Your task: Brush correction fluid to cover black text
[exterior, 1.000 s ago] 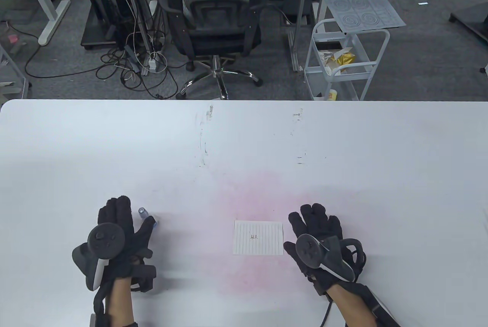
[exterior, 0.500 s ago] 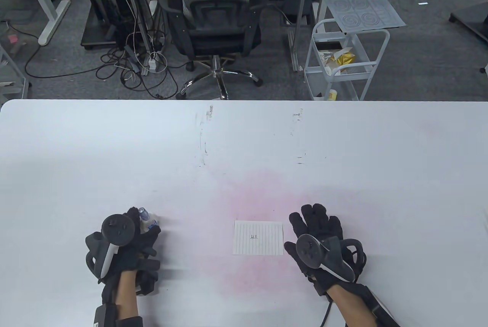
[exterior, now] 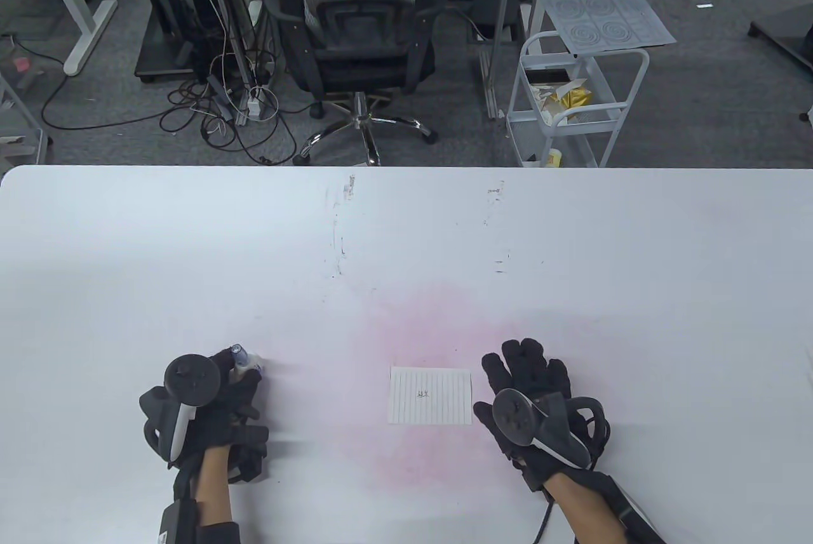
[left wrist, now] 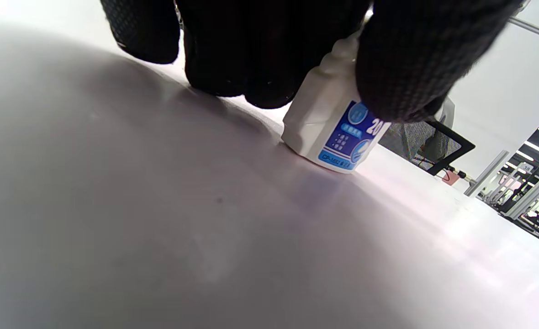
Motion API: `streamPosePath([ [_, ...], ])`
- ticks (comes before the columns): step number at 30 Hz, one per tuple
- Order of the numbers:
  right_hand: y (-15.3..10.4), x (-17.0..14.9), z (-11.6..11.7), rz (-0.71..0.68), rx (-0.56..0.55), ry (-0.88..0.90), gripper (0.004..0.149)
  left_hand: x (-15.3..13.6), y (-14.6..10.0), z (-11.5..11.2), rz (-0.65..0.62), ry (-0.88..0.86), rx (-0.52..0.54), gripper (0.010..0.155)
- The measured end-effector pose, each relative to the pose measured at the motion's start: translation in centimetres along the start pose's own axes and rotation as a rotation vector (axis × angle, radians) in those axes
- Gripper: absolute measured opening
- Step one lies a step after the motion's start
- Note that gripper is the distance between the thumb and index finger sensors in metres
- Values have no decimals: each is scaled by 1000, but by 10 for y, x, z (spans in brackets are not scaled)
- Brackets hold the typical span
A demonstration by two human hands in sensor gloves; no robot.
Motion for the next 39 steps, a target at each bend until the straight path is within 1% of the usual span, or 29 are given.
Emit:
streamPosePath([
  [2,0,0,0,2,0,2,73,3,-1,2,-17,7,33,58],
  [4,0,-1,0,5,0,6,73,8,-2,7,-49,15,94,58],
  [6,0,-2,0,10,-1,15,73,15,-4,15,-76,-6,124,58],
  [10,0,-5,0,21,1,27,74,25,-10,29,-133,-53,222,57],
  [13,0,-5,0,22,-2,28,74,32,-14,35,-181,-92,270,57],
  [15,0,-5,0,21,-4,26,74,40,-16,39,-227,-86,286,57],
  [21,0,-6,0,25,-5,30,74,70,-23,43,-363,-102,289,57],
  [25,0,-6,-1,28,-11,34,74,96,-32,46,-470,-111,299,58],
  [28,0,-6,-1,28,-11,34,73,121,-42,43,-563,-125,292,58],
  [32,0,-6,-1,28,-11,34,74,151,-54,32,-676,-156,256,58],
  [34,0,-6,-1,28,-11,34,74,165,-59,22,-730,-187,216,58],
  [39,0,-6,-1,28,-11,34,74,187,-66,-6,-804,-225,114,58],
])
Point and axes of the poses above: the tracker on the back of each hand, its own x axis roughly to the thumb side, its own y axis roughly from the wrist to the fingertips, z = x × y, the point moved 3 cm from there along y, roughly from the wrist to the fingertips, and after that the axes turned 12 degrees about -z, right-handed, at the moved point
